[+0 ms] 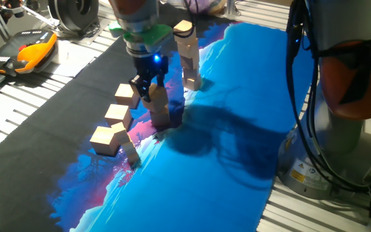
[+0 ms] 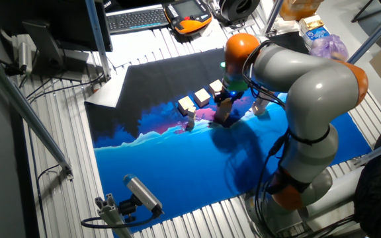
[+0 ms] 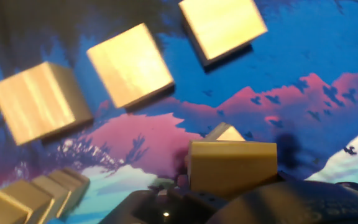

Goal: Stack the blocks in a vertical line of five

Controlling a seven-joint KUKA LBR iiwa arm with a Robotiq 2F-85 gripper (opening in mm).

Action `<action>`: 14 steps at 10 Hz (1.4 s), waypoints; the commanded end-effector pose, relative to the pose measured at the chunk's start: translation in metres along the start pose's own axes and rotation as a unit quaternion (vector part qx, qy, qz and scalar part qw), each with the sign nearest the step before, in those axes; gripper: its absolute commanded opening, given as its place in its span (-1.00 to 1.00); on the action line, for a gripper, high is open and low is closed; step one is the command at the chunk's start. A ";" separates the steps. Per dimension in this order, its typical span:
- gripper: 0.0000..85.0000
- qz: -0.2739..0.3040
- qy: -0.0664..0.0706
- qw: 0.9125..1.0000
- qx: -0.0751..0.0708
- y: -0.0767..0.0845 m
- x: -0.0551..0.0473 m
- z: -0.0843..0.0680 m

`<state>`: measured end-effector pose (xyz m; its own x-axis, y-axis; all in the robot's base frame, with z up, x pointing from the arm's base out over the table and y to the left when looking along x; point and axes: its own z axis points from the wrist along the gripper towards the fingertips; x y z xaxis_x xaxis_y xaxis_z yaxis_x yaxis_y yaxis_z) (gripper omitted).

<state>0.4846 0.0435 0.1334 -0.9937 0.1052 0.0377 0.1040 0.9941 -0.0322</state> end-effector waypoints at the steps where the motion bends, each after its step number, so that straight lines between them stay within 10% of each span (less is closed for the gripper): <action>1: -1.00 -0.117 -0.003 0.993 0.002 0.001 0.000 0.000; 3: -1.00 -0.132 -0.005 0.991 0.002 0.001 0.000 0.000; 4: -1.00 -0.051 0.006 0.999 -0.017 0.001 0.000 0.000; 6: -1.00 0.132 0.024 0.986 -0.101 -0.003 0.000 0.002; 9: -1.00 0.247 0.023 0.967 -0.062 -0.007 0.000 0.003; 12: -1.00 0.356 0.023 0.933 -0.052 -0.007 0.001 0.001; 14: -1.00 0.410 0.050 0.908 -0.067 -0.007 0.002 0.000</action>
<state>0.4819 0.0361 0.1336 -0.9374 0.3191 0.1393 0.3252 0.9454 0.0225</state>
